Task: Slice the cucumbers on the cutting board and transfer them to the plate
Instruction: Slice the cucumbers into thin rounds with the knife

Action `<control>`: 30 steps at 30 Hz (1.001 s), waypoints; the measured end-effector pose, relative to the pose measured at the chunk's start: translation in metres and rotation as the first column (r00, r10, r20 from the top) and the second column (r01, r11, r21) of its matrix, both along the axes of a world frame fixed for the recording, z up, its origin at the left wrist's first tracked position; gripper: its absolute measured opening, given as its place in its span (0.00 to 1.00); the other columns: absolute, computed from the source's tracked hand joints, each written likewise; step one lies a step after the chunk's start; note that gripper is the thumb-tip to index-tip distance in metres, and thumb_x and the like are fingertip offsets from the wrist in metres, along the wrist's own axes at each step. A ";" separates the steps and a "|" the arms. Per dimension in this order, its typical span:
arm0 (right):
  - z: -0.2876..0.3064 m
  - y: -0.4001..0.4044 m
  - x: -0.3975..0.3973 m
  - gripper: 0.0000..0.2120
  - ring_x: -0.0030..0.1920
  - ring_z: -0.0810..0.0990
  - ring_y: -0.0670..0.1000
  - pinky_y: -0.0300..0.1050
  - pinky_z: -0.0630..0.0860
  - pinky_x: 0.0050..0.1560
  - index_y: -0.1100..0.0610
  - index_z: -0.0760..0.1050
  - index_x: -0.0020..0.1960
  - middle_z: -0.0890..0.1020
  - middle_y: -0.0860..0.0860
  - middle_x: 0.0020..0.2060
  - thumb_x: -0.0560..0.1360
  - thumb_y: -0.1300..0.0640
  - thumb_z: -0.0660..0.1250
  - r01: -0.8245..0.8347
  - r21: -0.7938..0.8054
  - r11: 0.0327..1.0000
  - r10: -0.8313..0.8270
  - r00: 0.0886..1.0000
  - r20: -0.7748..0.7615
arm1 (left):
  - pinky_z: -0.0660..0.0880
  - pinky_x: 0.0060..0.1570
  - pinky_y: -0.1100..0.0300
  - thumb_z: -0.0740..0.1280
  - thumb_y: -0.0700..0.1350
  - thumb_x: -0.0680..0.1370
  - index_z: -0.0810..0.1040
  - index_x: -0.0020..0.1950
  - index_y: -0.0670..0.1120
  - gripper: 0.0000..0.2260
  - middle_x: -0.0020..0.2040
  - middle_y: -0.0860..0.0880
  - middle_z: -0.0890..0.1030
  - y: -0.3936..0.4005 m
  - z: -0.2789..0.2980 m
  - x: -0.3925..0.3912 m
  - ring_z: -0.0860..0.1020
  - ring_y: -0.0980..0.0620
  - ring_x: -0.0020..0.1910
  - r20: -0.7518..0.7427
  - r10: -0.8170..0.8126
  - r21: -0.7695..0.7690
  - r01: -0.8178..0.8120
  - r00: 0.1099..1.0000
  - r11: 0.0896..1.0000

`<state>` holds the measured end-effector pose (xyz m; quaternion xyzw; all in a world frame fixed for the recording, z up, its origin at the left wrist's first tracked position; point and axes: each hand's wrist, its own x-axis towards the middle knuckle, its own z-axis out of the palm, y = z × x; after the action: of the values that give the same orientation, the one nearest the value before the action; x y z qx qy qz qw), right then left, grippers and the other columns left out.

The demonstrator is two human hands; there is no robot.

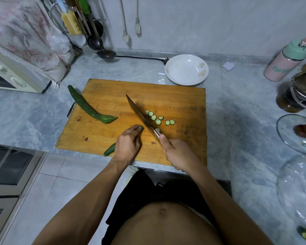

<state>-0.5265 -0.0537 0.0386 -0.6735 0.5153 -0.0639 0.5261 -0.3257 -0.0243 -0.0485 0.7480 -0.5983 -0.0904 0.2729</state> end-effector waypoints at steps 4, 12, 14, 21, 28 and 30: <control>0.005 0.004 -0.002 0.31 0.27 0.70 0.50 0.47 0.68 0.37 0.60 0.75 0.39 0.72 0.52 0.28 0.81 0.36 0.49 -0.018 0.009 1.000 0.018 1.000 0.015 | 0.81 0.48 0.48 0.64 0.39 0.74 0.82 0.59 0.43 0.15 0.61 0.44 0.81 0.001 0.001 -0.001 0.81 0.42 0.54 0.020 0.012 0.001 -0.012 1.000 1.000; 0.002 0.003 -0.001 0.31 0.37 0.75 0.52 0.48 0.72 0.44 0.54 0.76 0.39 0.77 0.53 0.35 0.81 0.34 0.47 -0.078 0.000 0.997 0.078 0.995 -0.060 | 0.80 0.50 0.52 0.68 0.35 0.72 0.84 0.56 0.42 0.14 0.59 0.43 0.82 0.000 0.001 -0.003 0.82 0.44 0.53 -0.009 0.023 -0.022 -0.024 1.000 0.999; 0.003 0.003 0.001 0.30 0.36 0.75 0.52 0.46 0.70 0.40 0.53 0.73 0.36 0.76 0.52 0.34 0.81 0.35 0.47 -0.088 -0.014 0.996 0.087 0.994 -0.067 | 0.80 0.52 0.52 0.68 0.34 0.72 0.84 0.56 0.42 0.14 0.58 0.43 0.82 0.001 0.001 -0.002 0.82 0.44 0.53 -0.017 0.018 -0.033 -0.018 1.000 0.999; -0.002 -0.004 0.019 0.32 0.33 0.74 0.53 0.46 0.67 0.36 0.59 0.75 0.38 0.73 0.52 0.30 0.83 0.38 0.47 -0.114 -0.051 0.992 0.109 0.989 -0.100 | 0.77 0.52 0.56 0.69 0.33 0.70 0.84 0.53 0.42 0.14 0.57 0.43 0.83 0.000 0.000 -0.004 0.82 0.45 0.52 -0.014 0.019 -0.028 -0.019 1.000 0.999; -0.009 -0.011 0.014 0.32 0.25 0.72 0.51 0.44 0.72 0.30 0.57 0.74 0.36 0.73 0.51 0.27 0.82 0.36 0.47 -0.002 0.066 0.998 0.004 1.000 -0.029 | 0.80 0.50 0.52 0.68 0.37 0.73 0.83 0.58 0.46 0.15 0.60 0.48 0.81 0.004 0.006 -0.003 0.81 0.47 0.55 0.006 0.022 0.017 -0.022 1.000 1.000; -0.007 -0.014 0.010 0.31 0.23 0.71 0.51 0.40 0.69 0.26 0.56 0.72 0.35 0.72 0.52 0.25 0.81 0.34 0.47 0.042 0.097 0.994 -0.040 0.999 -0.018 | 0.81 0.48 0.52 0.68 0.38 0.74 0.83 0.59 0.49 0.15 0.61 0.50 0.81 0.005 0.009 -0.003 0.81 0.48 0.56 0.018 0.025 0.031 -0.025 1.000 0.999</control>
<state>-0.5162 -0.0676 0.0315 -0.6367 0.5358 -0.0441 0.5528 -0.3287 -0.0191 -0.0393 0.7604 -0.5897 -0.0896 0.2569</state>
